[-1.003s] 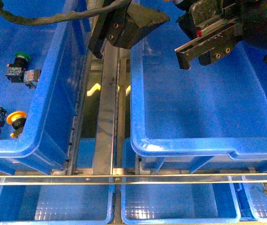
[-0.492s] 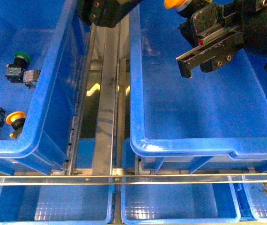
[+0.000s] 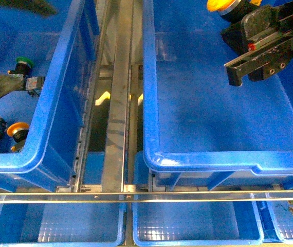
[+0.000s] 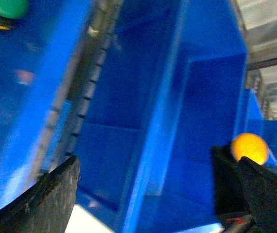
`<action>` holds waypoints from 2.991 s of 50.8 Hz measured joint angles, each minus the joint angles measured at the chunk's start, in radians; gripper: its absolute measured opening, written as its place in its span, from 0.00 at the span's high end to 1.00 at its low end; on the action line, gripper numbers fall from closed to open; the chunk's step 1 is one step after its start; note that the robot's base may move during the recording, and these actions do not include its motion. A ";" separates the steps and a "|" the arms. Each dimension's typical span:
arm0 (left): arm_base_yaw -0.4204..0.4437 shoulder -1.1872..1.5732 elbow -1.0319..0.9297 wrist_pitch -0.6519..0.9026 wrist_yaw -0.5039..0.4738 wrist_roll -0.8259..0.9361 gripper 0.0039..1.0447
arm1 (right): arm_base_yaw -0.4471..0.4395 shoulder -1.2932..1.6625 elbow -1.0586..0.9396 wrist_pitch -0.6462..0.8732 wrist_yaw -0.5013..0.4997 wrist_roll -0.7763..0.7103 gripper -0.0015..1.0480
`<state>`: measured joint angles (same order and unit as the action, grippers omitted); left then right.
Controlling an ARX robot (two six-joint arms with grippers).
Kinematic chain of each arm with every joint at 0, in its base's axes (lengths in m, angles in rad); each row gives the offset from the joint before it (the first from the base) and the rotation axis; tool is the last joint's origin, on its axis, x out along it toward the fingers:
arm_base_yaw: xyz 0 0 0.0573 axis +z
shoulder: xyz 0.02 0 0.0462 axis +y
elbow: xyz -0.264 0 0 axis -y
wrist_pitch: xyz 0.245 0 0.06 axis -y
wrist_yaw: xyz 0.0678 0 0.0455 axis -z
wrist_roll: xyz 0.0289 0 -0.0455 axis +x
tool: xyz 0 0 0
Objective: Pick red and yellow buttons and place in box
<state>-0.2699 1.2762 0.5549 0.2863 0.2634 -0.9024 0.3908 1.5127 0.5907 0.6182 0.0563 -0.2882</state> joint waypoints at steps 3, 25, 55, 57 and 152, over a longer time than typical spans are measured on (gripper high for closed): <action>0.050 -0.066 -0.052 -0.043 0.008 0.034 0.07 | -0.011 -0.011 0.000 -0.009 0.000 0.000 0.59; 0.285 -1.084 -0.531 -0.299 -0.225 0.648 0.29 | -0.068 -0.265 -0.070 -0.191 0.024 0.038 0.59; 0.271 -1.262 -0.535 -0.287 -0.264 0.890 0.98 | -0.013 -0.385 -0.120 -0.307 0.058 0.098 0.59; 0.270 -1.262 -0.535 -0.286 -0.264 0.891 0.98 | -0.013 -0.385 -0.120 -0.308 0.060 0.101 0.59; 0.271 -1.262 -0.535 -0.286 -0.264 0.893 0.98 | -0.245 0.519 0.656 -0.369 0.041 0.015 0.59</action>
<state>0.0010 0.0147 0.0200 -0.0002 -0.0002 -0.0097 0.1455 2.0319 1.2469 0.2493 0.0971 -0.2733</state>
